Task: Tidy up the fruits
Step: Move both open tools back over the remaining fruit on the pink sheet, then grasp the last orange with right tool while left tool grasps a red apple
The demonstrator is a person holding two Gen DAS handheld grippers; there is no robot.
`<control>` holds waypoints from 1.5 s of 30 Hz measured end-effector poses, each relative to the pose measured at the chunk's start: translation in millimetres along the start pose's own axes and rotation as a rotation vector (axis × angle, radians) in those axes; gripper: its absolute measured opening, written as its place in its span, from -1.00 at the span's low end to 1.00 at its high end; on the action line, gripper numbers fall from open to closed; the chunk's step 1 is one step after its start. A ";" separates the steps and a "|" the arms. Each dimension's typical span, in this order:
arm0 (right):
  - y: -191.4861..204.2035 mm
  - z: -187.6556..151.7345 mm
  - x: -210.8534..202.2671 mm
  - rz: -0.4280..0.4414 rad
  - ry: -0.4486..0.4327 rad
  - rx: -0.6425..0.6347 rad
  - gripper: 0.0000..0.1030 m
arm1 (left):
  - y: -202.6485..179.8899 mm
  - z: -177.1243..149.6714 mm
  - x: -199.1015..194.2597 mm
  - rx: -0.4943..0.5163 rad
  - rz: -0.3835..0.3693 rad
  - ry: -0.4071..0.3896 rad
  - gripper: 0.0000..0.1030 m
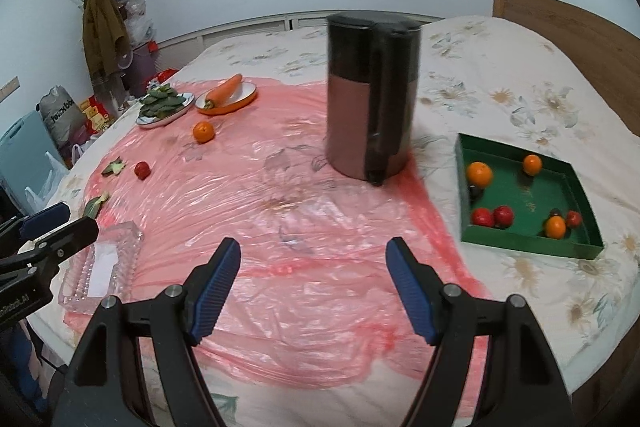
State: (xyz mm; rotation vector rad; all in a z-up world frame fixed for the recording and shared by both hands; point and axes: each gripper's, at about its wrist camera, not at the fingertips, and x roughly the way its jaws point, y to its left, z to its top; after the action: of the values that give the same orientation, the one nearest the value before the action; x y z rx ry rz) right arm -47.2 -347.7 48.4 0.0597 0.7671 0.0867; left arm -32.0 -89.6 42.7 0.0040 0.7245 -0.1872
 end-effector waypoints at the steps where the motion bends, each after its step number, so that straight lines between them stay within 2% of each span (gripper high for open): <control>1: 3.5 0.1 3.1 0.005 0.002 -0.004 1.00 | 4.5 -1.1 1.4 -0.006 0.004 0.001 0.19; 8: 24.2 2.6 25.5 0.060 0.013 -0.002 1.00 | 31.1 -8.1 16.5 -0.041 0.102 0.017 0.20; 21: 56.7 19.0 66.6 0.160 0.039 -0.040 1.00 | 78.5 -13.4 28.9 -0.117 0.229 0.050 0.20; 34: 95.1 51.6 106.9 0.268 0.040 -0.140 1.00 | 109.3 2.8 45.2 -0.212 0.246 0.061 0.20; 45: 123.9 86.5 157.1 0.354 0.010 -0.214 1.00 | 126.5 27.8 91.1 -0.292 0.254 0.051 0.20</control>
State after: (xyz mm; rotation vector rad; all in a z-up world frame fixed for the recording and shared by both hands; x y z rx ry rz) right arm 118.6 -210.7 12.7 -0.0091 0.7473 0.5045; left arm 74.8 17.5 -4.2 -0.1772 0.7899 0.1625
